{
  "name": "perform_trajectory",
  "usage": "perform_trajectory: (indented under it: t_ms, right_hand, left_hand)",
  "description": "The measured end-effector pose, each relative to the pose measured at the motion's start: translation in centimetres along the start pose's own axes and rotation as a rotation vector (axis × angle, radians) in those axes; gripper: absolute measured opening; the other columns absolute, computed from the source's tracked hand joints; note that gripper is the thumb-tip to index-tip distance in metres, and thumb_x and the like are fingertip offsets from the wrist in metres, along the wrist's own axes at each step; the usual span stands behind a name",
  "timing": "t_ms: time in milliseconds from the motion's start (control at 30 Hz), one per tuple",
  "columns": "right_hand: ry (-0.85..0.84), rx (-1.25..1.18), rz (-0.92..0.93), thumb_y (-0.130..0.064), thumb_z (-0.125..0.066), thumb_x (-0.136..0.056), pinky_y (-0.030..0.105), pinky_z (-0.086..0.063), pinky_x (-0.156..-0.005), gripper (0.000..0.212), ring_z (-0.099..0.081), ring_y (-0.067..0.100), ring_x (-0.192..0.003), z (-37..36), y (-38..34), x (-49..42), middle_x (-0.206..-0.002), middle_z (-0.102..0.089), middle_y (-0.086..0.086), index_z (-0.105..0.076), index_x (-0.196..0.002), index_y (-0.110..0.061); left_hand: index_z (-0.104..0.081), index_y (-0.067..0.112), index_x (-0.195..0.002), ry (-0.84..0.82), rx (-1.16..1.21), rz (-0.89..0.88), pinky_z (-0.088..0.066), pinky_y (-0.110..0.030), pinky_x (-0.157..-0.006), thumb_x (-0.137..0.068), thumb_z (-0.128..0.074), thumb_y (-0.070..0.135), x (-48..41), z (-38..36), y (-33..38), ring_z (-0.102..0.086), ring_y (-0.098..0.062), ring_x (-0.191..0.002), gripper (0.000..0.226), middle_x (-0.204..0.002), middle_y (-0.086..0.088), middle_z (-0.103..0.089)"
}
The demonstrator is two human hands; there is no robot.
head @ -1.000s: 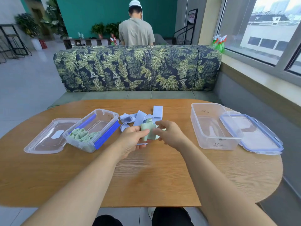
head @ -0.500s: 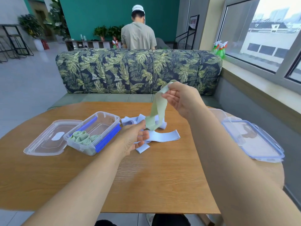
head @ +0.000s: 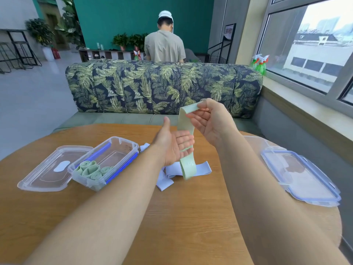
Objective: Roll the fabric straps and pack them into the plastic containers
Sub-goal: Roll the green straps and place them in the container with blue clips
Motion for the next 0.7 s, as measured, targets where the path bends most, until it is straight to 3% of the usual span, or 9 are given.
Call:
perform_trajectory:
  t_ms: [67, 133, 200, 333, 567, 700]
  right_hand:
    - [-0.026, -0.008, 0.03, -0.009, -0.052, -0.088, 0.017, -0.051, -0.054, 0.012, -0.067, 0.011, -0.057, 0.0, -0.7, 0.0, -0.057, -0.066, 0.0, -0.059, -0.079, -0.009]
    - [-0.034, -0.02, 0.037, -0.008, -0.05, -0.088, 0.018, -0.052, -0.056, 0.012, -0.066, 0.012, -0.057, 0.5, -0.6, 0.2, -0.059, -0.066, 0.001, -0.06, -0.081, -0.009]
    - [-0.013, -0.011, 0.013, -0.008, -0.049, -0.088, 0.02, -0.052, -0.058, 0.013, -0.065, 0.012, -0.057, 1.6, 0.8, 0.6, -0.06, -0.066, 0.001, -0.06, -0.082, -0.009]
    - [0.046, 0.066, -0.14, -0.006, -0.051, -0.087, 0.022, -0.051, -0.061, 0.014, -0.068, 0.013, -0.06, 4.7, 6.6, 2.3, -0.065, -0.071, 0.003, -0.062, -0.079, -0.008]
    - [0.157, 0.072, -0.343, -0.004, -0.053, -0.086, 0.026, -0.051, -0.066, 0.011, -0.07, 0.021, -0.07, 7.6, 14.1, 5.8, -0.074, -0.074, 0.009, -0.064, -0.082, -0.005]
    - [0.165, 0.055, -0.36, -0.004, -0.055, -0.086, 0.028, -0.052, -0.066, 0.009, -0.069, 0.019, -0.065, 7.9, 15.3, 8.0, -0.072, -0.074, 0.01, -0.064, -0.085, -0.003]
  left_hand:
    - [-0.049, -0.002, -0.131, -0.007, -0.022, -0.048, -0.045, -0.041, -0.091, -0.092, -0.009, 0.071, -0.9, -0.6, 1.6, -0.049, -0.026, -0.129, 0.092, -0.14, -0.017, -0.051]
    - [-0.059, 0.003, -0.113, 0.002, -0.071, -0.067, -0.043, -0.042, -0.096, -0.091, -0.007, 0.072, -1.6, -0.7, 2.3, -0.051, -0.023, -0.127, 0.089, -0.134, -0.013, -0.056]
    - [-0.063, 0.007, -0.101, 0.016, -0.139, -0.028, -0.044, -0.039, -0.088, -0.09, -0.007, 0.074, -2.0, 0.1, 1.4, -0.056, -0.022, -0.119, 0.088, -0.123, -0.01, -0.063]
    - [-0.063, 0.003, -0.113, 0.086, -0.212, 0.165, -0.047, -0.035, -0.076, -0.086, -0.011, 0.079, -1.8, 3.4, -3.8, -0.065, -0.025, -0.093, 0.096, -0.104, -0.012, -0.068]
    - [-0.051, -0.009, -0.122, 0.197, -0.109, 0.317, -0.058, -0.034, -0.058, -0.092, -0.032, 0.069, 2.4, 6.7, -10.3, -0.069, -0.032, -0.08, 0.085, -0.104, -0.024, -0.066]
    - [-0.051, -0.006, -0.124, 0.184, -0.124, 0.342, -0.06, -0.032, -0.062, -0.093, -0.052, 0.054, 4.2, 7.4, -11.8, -0.071, -0.027, -0.079, 0.068, -0.108, -0.02, -0.068]
Point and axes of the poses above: each hand's wrist, its own x-axis away from the middle knuckle, its own z-axis out of the back of the hand, y = z × x, the point moved 5 cm from there along -x, towards the middle knuckle
